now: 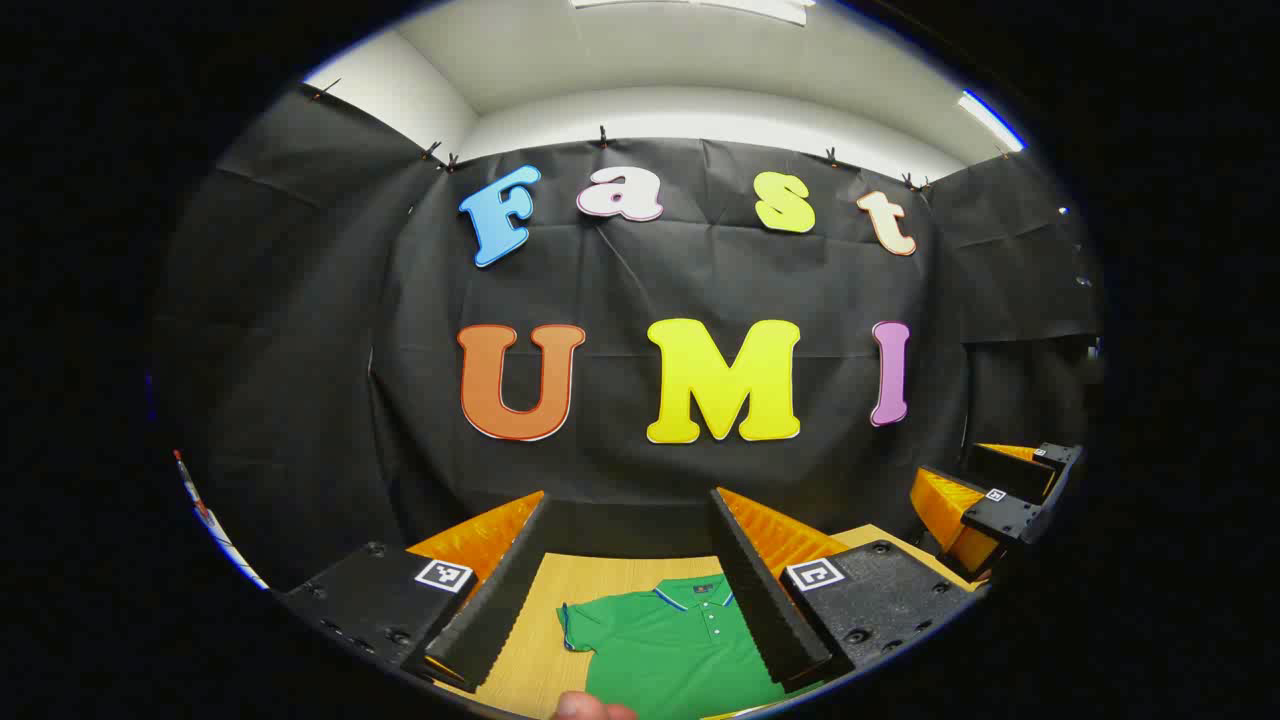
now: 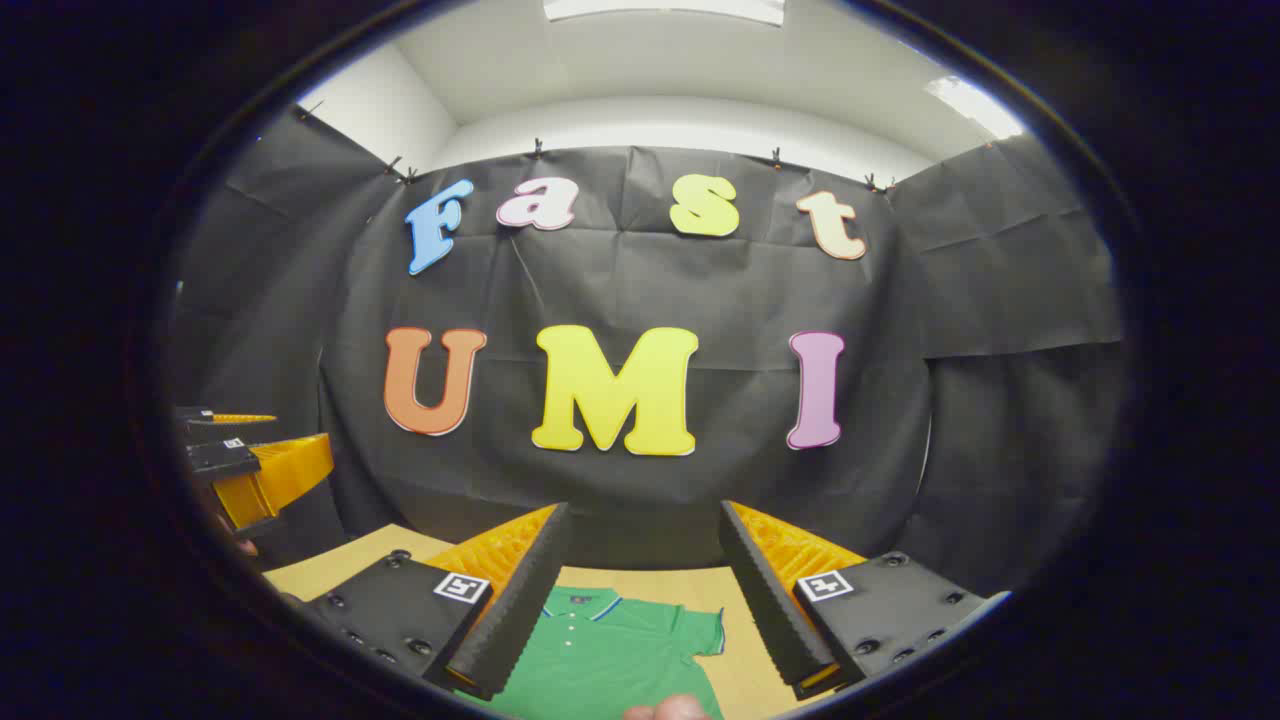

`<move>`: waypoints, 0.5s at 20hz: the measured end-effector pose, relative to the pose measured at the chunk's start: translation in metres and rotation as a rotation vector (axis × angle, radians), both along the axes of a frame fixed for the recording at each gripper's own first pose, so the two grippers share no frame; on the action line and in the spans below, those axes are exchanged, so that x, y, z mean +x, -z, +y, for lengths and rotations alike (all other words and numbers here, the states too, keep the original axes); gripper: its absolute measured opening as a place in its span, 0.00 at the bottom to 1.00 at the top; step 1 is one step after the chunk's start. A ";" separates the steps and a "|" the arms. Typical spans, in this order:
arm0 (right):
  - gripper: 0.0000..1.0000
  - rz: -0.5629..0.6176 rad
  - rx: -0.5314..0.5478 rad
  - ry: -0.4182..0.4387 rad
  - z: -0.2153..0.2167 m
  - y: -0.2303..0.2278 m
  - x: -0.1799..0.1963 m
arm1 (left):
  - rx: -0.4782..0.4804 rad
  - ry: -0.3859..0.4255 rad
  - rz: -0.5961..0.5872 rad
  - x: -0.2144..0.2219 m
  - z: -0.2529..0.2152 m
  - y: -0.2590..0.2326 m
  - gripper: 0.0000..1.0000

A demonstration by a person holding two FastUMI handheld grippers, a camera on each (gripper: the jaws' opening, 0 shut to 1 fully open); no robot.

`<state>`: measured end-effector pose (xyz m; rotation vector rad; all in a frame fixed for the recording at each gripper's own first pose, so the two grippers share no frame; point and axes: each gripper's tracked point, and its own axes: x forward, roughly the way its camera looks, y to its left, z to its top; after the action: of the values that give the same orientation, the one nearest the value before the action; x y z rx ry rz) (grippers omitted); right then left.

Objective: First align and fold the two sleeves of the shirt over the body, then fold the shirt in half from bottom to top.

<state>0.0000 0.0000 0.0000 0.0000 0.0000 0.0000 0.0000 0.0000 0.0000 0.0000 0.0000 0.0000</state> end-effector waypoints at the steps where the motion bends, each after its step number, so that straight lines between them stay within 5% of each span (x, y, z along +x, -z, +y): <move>1: 0.94 0.000 -0.001 -0.006 0.001 0.000 0.001 | -0.001 -0.006 0.001 0.001 0.001 0.000 0.98; 10: 0.95 0.004 0.008 -0.045 0.008 0.003 0.001 | -0.005 -0.056 0.006 -0.008 0.013 0.000 0.98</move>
<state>0.0014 0.0078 -0.0032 0.0081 0.0039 0.0448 -0.0078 0.0128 0.0001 -0.0045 0.0063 0.0564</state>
